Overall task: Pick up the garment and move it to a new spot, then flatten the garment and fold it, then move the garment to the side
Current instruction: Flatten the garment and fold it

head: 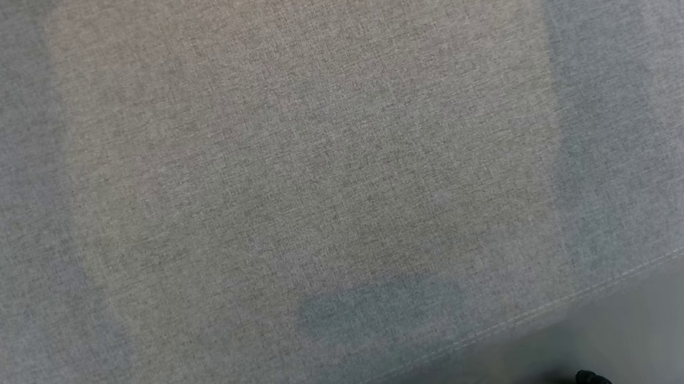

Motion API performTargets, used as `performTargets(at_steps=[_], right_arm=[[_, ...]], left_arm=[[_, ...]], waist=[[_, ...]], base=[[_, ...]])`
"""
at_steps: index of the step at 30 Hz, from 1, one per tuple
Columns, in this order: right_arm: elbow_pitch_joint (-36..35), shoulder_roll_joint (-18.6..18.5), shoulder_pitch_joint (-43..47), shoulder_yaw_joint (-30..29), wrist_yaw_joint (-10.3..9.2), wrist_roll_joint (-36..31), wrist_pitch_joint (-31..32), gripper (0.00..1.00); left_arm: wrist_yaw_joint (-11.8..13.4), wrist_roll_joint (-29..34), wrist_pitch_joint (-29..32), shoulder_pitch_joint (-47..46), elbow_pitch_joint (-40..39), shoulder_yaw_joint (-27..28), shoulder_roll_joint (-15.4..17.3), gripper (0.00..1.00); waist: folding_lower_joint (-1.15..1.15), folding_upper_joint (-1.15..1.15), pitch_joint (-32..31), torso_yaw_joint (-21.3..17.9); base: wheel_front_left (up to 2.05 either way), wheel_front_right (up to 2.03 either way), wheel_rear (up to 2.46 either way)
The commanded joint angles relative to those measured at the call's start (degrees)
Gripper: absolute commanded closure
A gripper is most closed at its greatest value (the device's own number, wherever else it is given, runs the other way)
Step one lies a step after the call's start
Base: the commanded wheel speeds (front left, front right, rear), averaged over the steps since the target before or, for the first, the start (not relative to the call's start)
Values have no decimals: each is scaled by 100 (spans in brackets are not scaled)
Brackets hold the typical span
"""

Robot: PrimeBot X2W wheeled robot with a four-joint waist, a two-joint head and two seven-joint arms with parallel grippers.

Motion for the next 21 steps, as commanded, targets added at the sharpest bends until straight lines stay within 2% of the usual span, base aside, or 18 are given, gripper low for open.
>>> performTargets(at_steps=[1, 6, 13, 21], right_arm=[[44, -7, 33, 58, -2, 114, 8, 100], [270, 9, 334, 643, -2, 632, 183, 100], [43, -168, 1312, 1408, -2, 1614, 541, 100], [-573, -504, 3353, 1999, -2, 2632, 1129, 100]], left_arm=[[-41, -36, 7, 47, 32, 5, 31, 100], [-438, -230, 122, 382, 202, 22, 28, 100], [-863, -534, 199, 1421, 233, 91, 215, 100], [-1055, -886, 123, 3261, -29, 143, 312, 100]], waist=[[-2, 0, 95, -16], [-2, 0, -95, 11], [-2, 0, -714, 72], [-2, 0, -1711, 194]], base=[[0, 0, 0], [0, 0, 0], [0, 0, 0], [0, 0, 0]])
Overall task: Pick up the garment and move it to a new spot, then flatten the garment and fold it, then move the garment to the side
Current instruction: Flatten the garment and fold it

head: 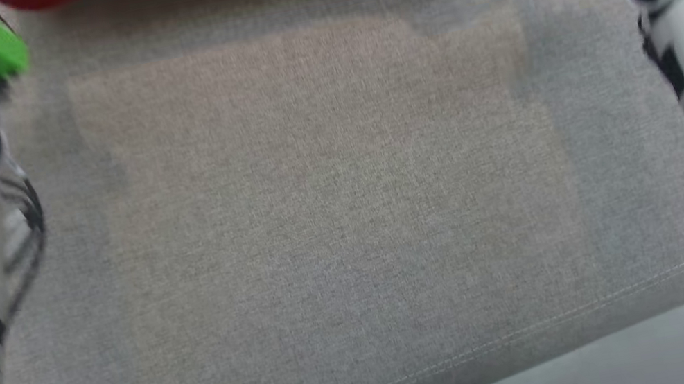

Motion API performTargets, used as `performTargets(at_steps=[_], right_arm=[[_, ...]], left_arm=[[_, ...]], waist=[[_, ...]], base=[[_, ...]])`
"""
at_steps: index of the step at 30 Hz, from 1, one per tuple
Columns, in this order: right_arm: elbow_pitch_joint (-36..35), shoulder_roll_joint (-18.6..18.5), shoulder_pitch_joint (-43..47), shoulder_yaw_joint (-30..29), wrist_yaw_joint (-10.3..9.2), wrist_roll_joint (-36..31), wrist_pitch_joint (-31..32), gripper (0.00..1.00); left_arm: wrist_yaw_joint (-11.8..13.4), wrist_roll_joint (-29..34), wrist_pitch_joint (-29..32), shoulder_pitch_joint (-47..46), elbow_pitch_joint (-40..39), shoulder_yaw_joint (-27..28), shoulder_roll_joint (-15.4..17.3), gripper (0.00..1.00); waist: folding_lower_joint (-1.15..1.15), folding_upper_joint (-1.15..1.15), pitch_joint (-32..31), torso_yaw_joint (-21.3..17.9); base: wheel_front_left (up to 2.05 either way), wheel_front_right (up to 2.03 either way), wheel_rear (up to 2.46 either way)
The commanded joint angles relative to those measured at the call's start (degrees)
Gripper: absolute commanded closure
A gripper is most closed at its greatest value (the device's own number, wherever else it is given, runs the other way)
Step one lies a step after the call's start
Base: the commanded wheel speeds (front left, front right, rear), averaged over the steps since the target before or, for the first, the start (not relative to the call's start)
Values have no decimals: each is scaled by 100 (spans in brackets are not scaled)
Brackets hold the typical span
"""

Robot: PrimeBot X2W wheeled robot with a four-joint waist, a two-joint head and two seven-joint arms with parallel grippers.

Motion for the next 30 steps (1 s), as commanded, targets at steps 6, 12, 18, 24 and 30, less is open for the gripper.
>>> performTargets(at_steps=[6, 12, 18, 24, 30], right_arm=[[-723, -116, 1774, -18, -2, 712, 337, 100], [-1814, -86, 3499, -184, -2, 1077, 521, 100], [-2639, 59, 4702, -592, -2, 1201, 691, 100], [-3651, 359, 5665, -1168, -2, 1045, 1289, 100], [-4464, 651, 6324, -1664, -2, 851, 1898, 100]], left_arm=[[55, -367, -81, 1643, -583, 80, -18, 100], [302, -731, -146, 3243, -1492, 237, 48, 100], [617, -834, -196, 4413, -2353, 267, 176, 100], [1015, -804, -135, 5462, -3468, 205, 430, 100], [1408, -786, -12, 6169, -4297, 142, 621, 100]], waist=[[0, 0, -1145, 242], [0, 0, -1452, 314], [0, 0, -1578, 362], [0, 0, -1600, 349], [0, 0, -1594, 380]], base=[[0, 0, 0], [0, 0, 0], [0, 0, 0], [0, 0, 0], [0, 0, 0]])
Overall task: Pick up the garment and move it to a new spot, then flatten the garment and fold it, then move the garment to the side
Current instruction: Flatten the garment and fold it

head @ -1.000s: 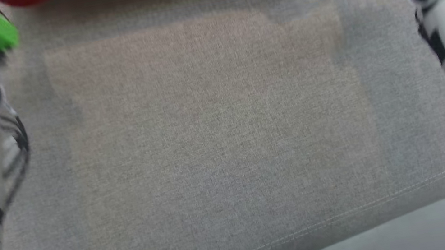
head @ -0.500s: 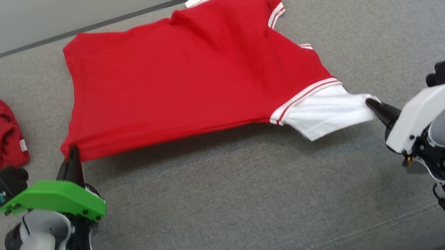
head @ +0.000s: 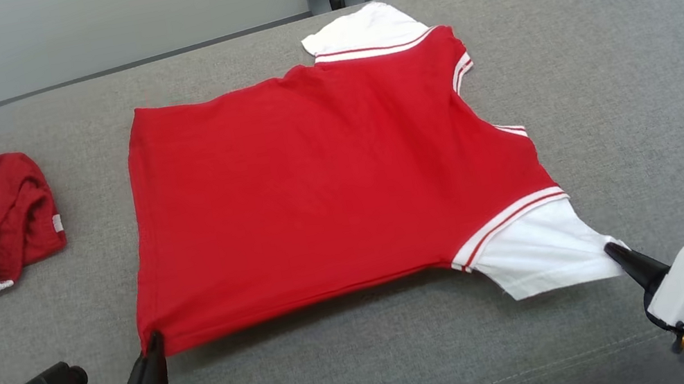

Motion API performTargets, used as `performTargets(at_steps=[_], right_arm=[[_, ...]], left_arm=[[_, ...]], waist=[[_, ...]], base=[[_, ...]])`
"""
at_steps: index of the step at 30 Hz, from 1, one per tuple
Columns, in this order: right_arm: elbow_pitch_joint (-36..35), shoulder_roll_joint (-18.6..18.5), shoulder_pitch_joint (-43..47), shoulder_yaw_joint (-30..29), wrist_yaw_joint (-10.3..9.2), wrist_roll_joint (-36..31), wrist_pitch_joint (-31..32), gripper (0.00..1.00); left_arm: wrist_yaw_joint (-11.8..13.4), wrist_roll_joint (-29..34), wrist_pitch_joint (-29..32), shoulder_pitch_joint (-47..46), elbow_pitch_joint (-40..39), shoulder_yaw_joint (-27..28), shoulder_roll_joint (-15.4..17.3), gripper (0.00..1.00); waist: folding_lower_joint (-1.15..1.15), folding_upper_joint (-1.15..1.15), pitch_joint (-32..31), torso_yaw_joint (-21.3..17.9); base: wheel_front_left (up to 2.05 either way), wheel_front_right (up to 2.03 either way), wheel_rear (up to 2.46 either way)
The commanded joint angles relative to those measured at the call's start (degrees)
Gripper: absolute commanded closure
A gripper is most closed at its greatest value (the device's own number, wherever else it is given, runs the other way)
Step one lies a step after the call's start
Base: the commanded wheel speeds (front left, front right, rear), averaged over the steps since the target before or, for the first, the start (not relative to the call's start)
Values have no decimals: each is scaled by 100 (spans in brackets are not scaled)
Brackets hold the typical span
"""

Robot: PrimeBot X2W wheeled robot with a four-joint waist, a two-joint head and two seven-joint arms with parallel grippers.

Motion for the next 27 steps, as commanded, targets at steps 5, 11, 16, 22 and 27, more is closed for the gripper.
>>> performTargets(at_steps=[5, 11, 16, 22, 27], right_arm=[[-634, 92, 733, -368, -2, -102, 541, 100], [-937, 101, 1148, -496, -2, 165, 746, 100], [-1015, 102, 1294, -405, -2, 283, 773, 100], [-936, 104, 1138, -314, -2, 290, 640, 100], [-818, 104, 909, -289, -1, 214, 574, 100]], left_arm=[[223, 62, 136, 502, -483, -97, 206, 100], [378, -48, 180, 944, -715, -62, 307, 100], [494, -75, 146, 1283, -988, -45, 391, 100], [644, -87, 180, 1431, -1259, -2, 455, 100], [780, -35, 260, 1230, -1296, -51, 375, 100]], waist=[[1, 0, 22, 49], [1, 0, 29, -26], [1, 0, 28, -86], [1, 0, 20, -68], [1, 0, -14, -34]], base=[[0, 0, 0], [0, 0, 0], [0, 0, 0], [0, 0, 0], [0, 0, 0]])
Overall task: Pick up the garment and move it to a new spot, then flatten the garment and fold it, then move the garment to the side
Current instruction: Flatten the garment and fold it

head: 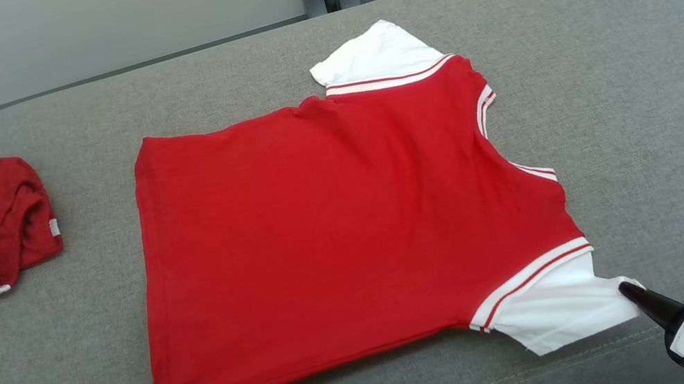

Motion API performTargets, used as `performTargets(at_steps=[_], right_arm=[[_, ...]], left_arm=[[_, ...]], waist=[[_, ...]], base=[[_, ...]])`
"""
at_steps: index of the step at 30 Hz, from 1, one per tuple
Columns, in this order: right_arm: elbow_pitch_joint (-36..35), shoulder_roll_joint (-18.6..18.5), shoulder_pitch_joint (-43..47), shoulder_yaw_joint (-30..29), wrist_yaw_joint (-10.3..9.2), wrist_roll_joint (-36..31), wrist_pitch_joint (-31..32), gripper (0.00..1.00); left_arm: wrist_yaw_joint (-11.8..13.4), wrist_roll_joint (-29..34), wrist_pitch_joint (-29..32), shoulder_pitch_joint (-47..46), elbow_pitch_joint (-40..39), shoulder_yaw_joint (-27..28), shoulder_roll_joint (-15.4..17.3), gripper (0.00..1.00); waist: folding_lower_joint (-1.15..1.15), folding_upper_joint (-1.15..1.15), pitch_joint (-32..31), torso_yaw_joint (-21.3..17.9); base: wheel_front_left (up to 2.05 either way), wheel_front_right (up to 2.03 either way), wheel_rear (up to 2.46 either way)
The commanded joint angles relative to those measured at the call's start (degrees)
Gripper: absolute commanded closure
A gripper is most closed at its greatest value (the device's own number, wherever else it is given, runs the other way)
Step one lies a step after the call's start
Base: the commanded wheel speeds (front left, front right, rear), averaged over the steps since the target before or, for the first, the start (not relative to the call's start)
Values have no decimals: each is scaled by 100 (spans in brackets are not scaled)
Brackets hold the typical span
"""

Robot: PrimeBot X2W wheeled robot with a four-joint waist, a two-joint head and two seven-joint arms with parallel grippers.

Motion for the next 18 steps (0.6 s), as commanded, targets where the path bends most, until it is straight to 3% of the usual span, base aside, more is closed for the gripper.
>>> performTargets(at_steps=[1, 10, 18], right_arm=[[57, -16, -128, -24, 0, -51, -52, 100], [355, -15, -440, -32, 0, -132, -63, 100], [687, -15, -846, 56, 0, -381, 89, 100]], left_arm=[[87, 56, 18, -137, -13, 23, -20, 100], [195, 91, 161, -300, -23, -84, -75, 100], [466, -55, 865, -939, 263, -275, -233, 100]], waist=[[0, 0, -19, 17], [0, 0, -96, 81], [0, 0, -171, 119]], base=[[0, 0, 0], [0, 0, 0], [0, 0, 0]])
